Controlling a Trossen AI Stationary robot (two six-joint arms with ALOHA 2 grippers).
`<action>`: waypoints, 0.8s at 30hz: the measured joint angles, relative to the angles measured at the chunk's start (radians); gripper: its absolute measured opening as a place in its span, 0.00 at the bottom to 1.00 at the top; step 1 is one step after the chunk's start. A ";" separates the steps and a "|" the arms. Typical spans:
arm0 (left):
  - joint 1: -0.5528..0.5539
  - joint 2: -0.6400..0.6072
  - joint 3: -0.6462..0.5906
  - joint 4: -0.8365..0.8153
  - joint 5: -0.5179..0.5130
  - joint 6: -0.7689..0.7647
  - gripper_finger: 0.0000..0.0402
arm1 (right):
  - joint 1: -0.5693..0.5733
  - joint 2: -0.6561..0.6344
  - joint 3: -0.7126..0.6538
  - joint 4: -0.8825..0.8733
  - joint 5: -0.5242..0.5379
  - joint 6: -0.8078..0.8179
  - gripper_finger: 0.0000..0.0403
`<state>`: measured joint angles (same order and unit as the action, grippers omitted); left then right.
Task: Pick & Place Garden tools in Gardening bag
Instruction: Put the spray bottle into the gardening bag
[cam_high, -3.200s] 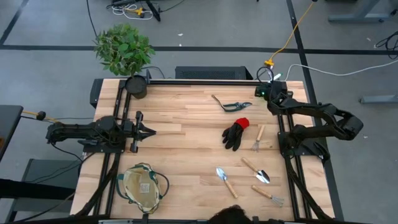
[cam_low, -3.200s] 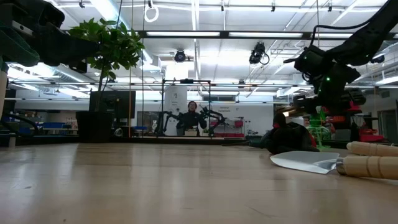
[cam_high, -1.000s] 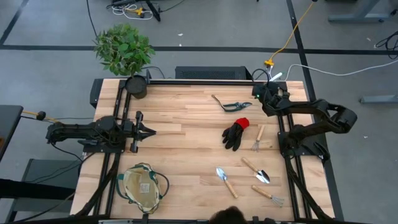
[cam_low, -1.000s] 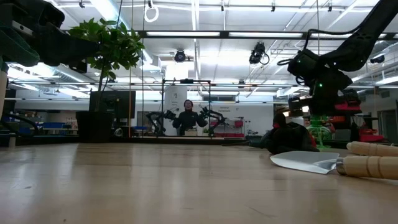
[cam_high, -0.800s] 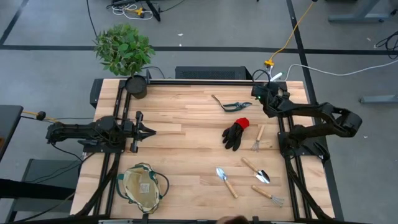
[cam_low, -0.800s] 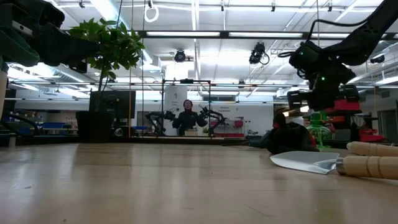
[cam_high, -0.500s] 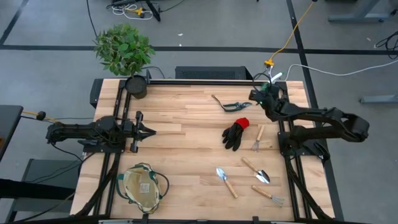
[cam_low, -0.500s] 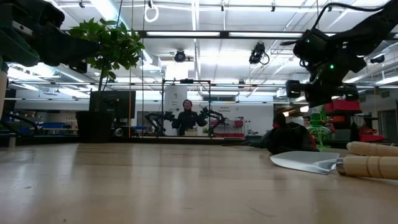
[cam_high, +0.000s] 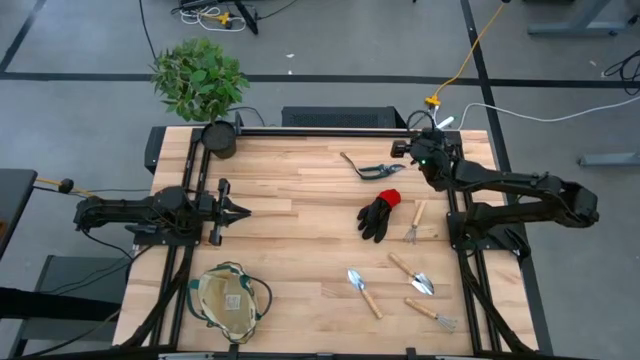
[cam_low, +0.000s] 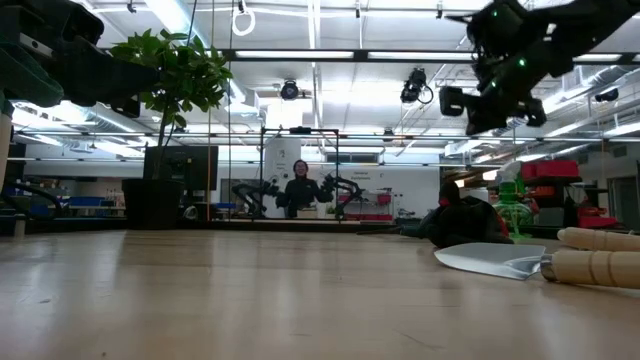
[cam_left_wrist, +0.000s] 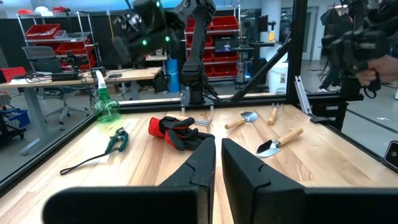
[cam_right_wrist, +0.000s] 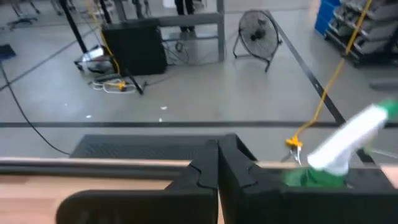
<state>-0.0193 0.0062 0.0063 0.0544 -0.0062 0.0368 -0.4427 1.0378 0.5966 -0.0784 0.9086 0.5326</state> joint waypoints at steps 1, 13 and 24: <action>0.000 0.000 0.000 0.000 0.000 0.000 0.08 | 0.002 0.000 0.021 -0.004 0.001 -0.019 0.00; 0.000 0.000 0.000 0.000 0.000 0.000 0.08 | 0.001 0.000 0.281 -0.133 0.037 -0.133 0.00; 0.000 0.000 0.000 0.000 0.000 0.000 0.08 | -0.071 0.001 0.391 -0.223 0.023 -0.173 0.00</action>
<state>-0.0189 0.0063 0.0067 0.0544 -0.0061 0.0368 -0.5135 1.0386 0.9877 -0.3013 0.9319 0.3595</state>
